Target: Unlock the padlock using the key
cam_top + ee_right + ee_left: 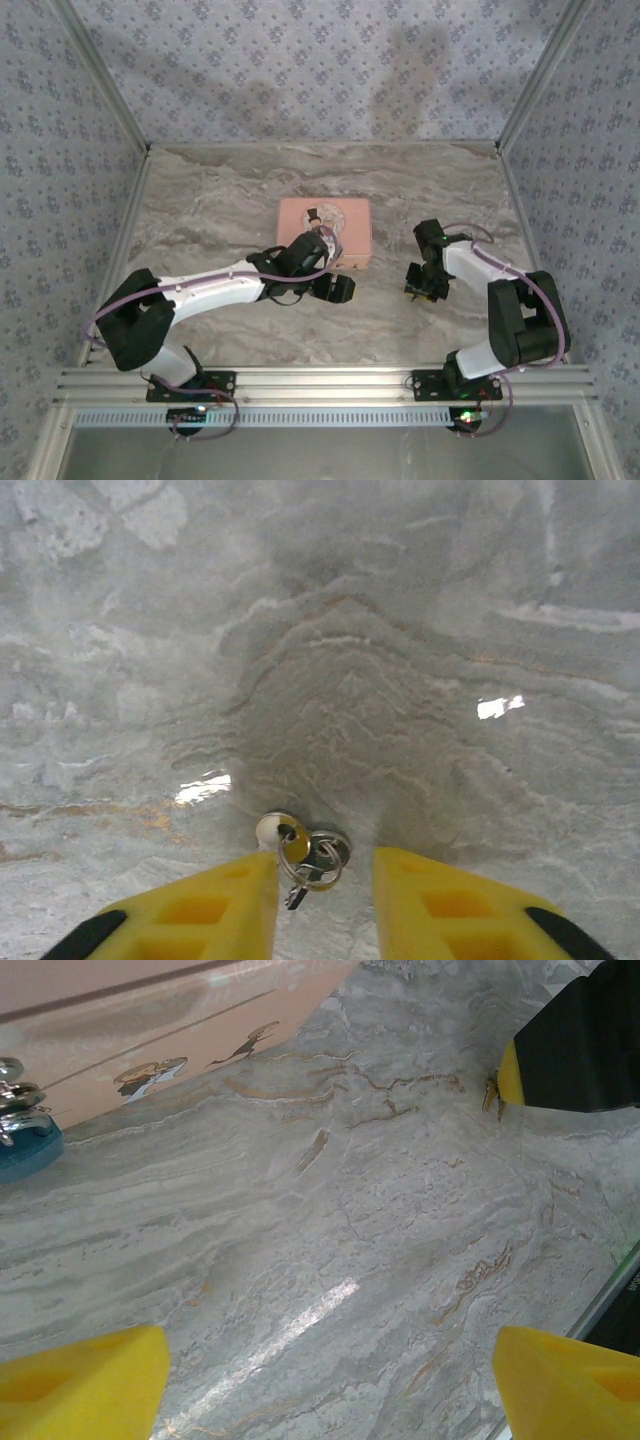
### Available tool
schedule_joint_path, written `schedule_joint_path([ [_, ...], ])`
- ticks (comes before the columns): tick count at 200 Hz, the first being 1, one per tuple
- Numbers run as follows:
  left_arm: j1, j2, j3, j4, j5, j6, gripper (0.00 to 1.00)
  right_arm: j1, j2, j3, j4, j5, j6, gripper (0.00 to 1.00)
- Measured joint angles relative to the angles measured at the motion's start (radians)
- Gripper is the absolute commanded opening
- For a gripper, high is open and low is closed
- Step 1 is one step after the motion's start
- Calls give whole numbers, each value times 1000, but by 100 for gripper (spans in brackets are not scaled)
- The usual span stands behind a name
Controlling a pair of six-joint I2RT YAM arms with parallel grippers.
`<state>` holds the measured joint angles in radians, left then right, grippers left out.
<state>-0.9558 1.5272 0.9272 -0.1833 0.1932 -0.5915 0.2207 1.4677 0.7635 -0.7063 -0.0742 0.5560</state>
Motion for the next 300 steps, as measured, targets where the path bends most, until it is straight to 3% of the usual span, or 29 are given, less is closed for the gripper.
schedule_joint_path([
  [16,0,0,0,0,0,0,84,-6,3,0,0,0,-12,17],
  [71,0,1,0,1,0,-1,84,-20,6,0,20,-18,-31,0],
  [132,0,1,0,3,0,-2,84,-21,-29,-27,64,-27,-41,0],
  [225,0,-10,0,2,-47,-5,84,-25,-278,-30,109,-50,-72,0],
  [300,109,-167,24,2,-56,-5,84,-9,-353,187,122,-137,-79,0],
])
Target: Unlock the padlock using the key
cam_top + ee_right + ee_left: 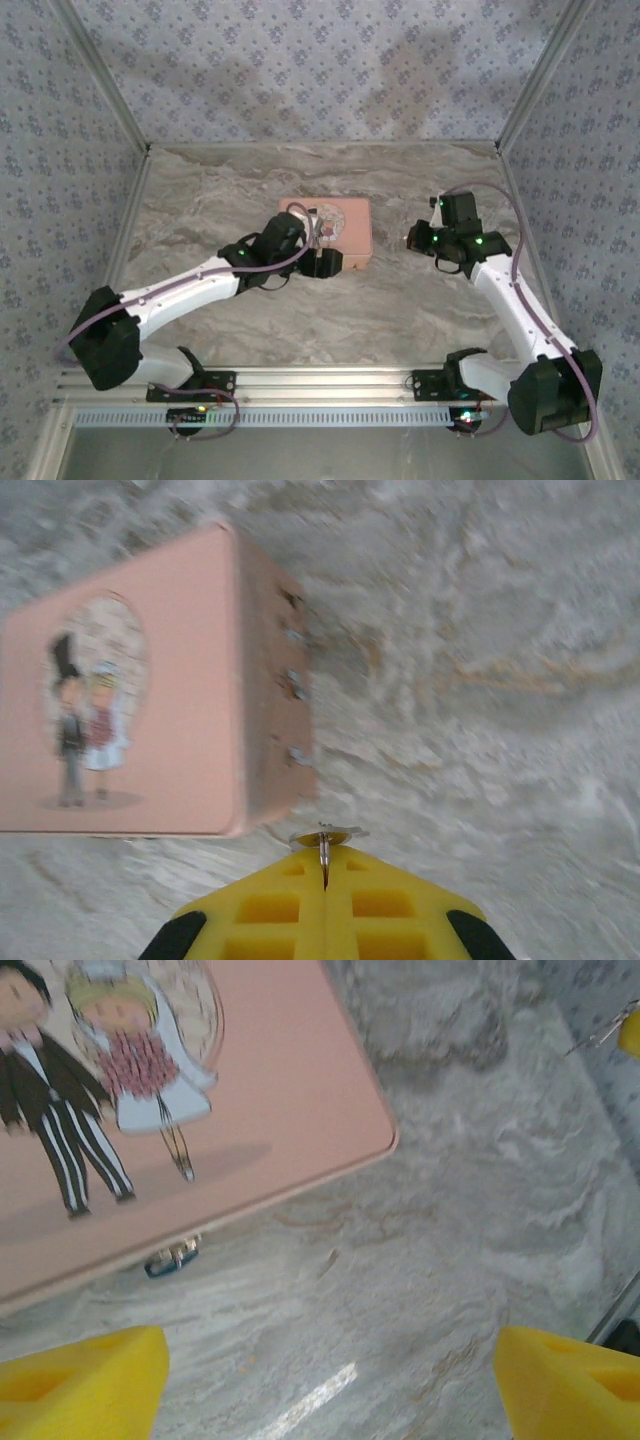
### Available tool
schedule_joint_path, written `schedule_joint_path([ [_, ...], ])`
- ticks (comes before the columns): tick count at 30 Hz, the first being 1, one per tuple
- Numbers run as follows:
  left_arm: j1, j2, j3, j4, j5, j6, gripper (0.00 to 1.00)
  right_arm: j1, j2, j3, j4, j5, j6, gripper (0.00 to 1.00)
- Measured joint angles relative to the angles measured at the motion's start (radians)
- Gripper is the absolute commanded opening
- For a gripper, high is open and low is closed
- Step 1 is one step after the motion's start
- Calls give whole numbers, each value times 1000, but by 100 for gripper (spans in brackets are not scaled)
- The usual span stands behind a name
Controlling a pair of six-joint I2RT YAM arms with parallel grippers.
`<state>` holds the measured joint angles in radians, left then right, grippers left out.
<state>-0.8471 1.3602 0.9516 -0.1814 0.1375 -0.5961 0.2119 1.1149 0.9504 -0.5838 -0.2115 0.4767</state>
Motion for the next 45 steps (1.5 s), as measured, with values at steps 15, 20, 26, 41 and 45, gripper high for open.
schedule_joint_path([
  [15,131,-42,127,81,195,-19,69,80,3,203,24,-162,40,0],
  [20,138,6,211,127,295,-18,60,113,18,264,37,-208,68,0],
  [26,138,53,246,181,357,-19,55,150,25,293,51,-241,101,0],
  [41,99,119,317,186,394,-3,47,188,50,299,58,-257,131,0],
  [45,98,119,317,186,394,4,42,190,50,299,61,-259,137,0],
])
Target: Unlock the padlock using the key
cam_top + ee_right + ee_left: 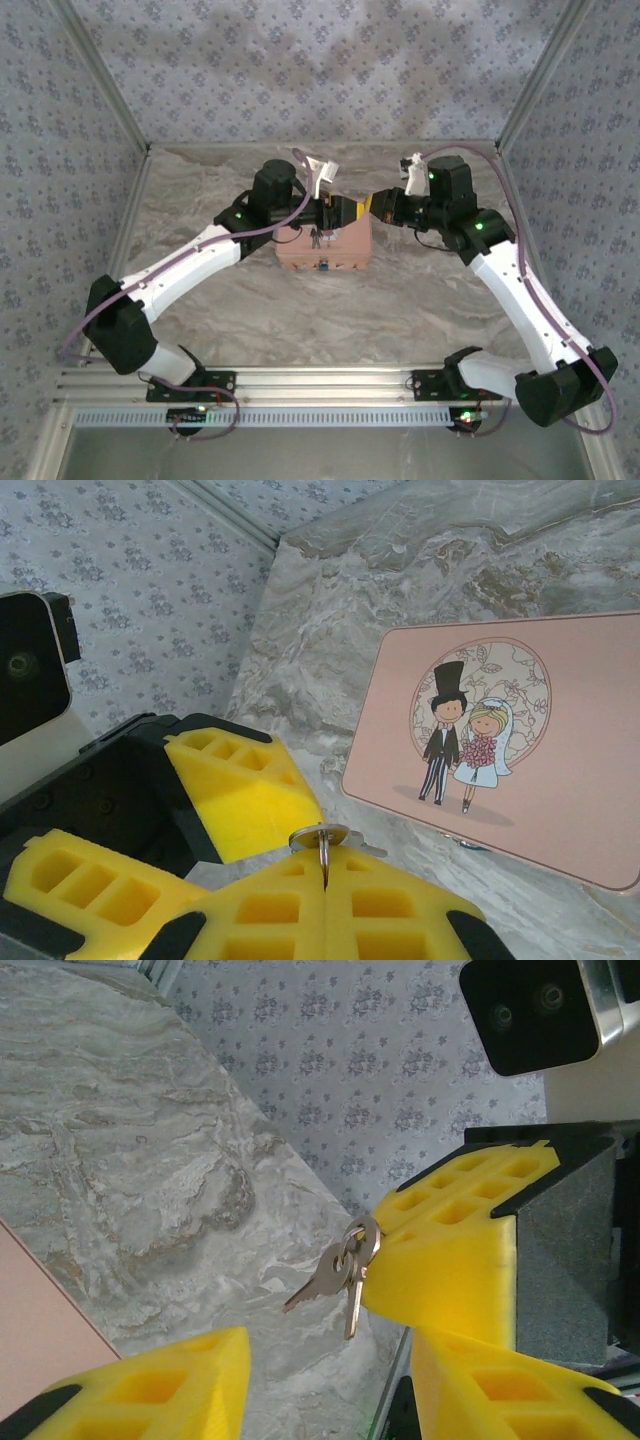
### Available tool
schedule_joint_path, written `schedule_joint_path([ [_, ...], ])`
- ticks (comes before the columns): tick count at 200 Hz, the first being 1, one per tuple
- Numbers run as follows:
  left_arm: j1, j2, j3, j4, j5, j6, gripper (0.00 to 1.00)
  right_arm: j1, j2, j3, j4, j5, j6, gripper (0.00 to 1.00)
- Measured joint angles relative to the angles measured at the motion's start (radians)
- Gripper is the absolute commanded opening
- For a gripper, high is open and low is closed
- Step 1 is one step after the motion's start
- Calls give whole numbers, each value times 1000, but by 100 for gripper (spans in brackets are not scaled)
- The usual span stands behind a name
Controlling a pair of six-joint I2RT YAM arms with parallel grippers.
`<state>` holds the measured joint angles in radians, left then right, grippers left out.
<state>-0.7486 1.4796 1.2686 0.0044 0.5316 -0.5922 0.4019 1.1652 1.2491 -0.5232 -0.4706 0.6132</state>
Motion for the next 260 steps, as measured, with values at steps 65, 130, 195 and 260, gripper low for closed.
schedule_joint_path([
  [65,-5,0,0,0,0,8,30,3,0,0,5,-10,0,0],
  [130,-8,3,0,-2,0,24,9,5,0,0,5,-17,0,0],
  [195,-11,3,18,-40,-1,50,0,-2,0,0,-18,-34,-3,3],
  [260,-8,3,94,-169,-1,99,0,-55,-14,-27,-45,-85,-41,42],
])
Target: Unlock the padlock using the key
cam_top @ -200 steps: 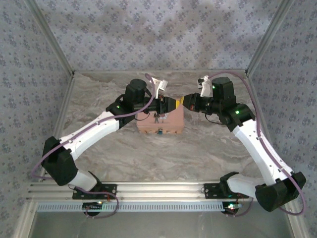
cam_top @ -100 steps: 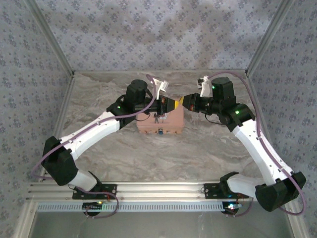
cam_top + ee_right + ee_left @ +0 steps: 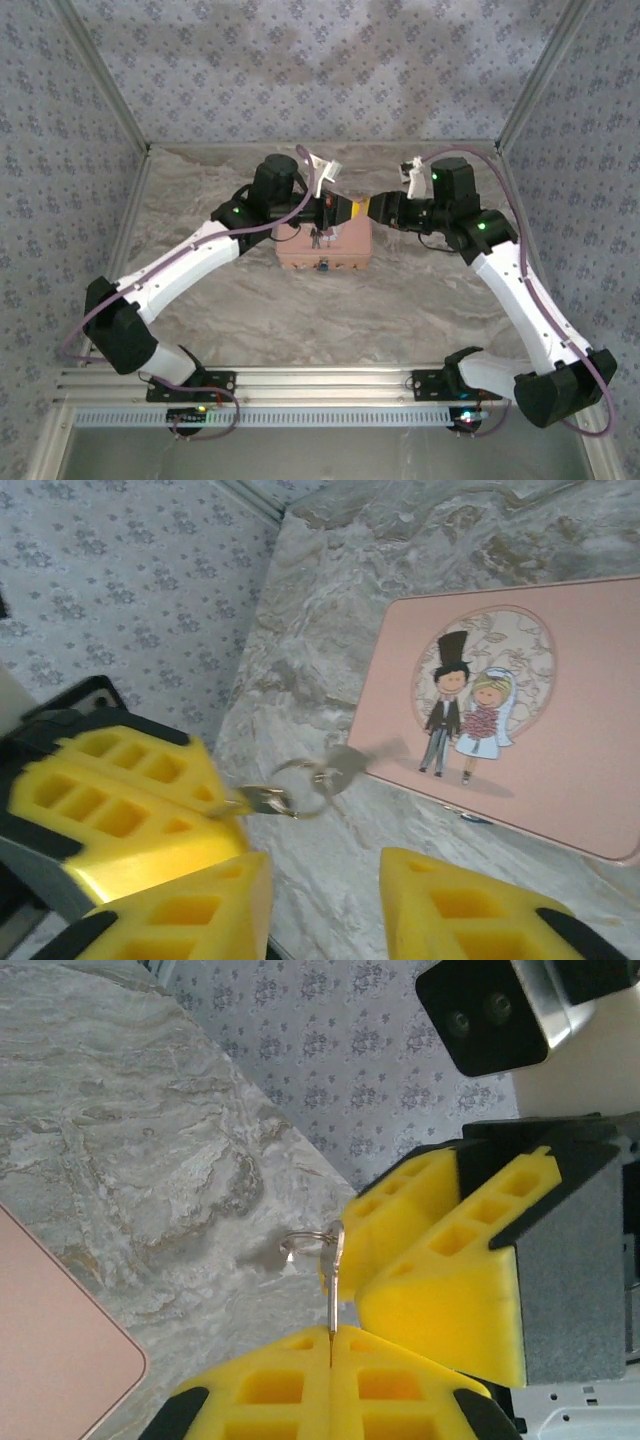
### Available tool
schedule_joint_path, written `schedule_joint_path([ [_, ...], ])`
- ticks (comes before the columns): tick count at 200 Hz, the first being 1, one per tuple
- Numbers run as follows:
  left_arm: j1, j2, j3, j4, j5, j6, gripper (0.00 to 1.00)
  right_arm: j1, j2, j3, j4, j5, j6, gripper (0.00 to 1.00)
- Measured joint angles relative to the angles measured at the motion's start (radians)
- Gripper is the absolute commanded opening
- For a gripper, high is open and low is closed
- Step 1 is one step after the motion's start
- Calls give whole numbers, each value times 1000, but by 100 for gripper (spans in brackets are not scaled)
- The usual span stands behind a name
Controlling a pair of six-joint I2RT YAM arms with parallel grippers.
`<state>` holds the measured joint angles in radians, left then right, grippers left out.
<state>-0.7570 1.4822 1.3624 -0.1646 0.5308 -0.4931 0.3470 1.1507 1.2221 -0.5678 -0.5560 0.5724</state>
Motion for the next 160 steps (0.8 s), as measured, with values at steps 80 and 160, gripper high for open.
schedule_joint_path([
  [80,51,40,160,-335,87,86,0,-125,-106,-142,29,-42,-51,37],
  [160,68,79,233,-568,216,178,0,-81,-113,-225,290,-182,-35,51],
])
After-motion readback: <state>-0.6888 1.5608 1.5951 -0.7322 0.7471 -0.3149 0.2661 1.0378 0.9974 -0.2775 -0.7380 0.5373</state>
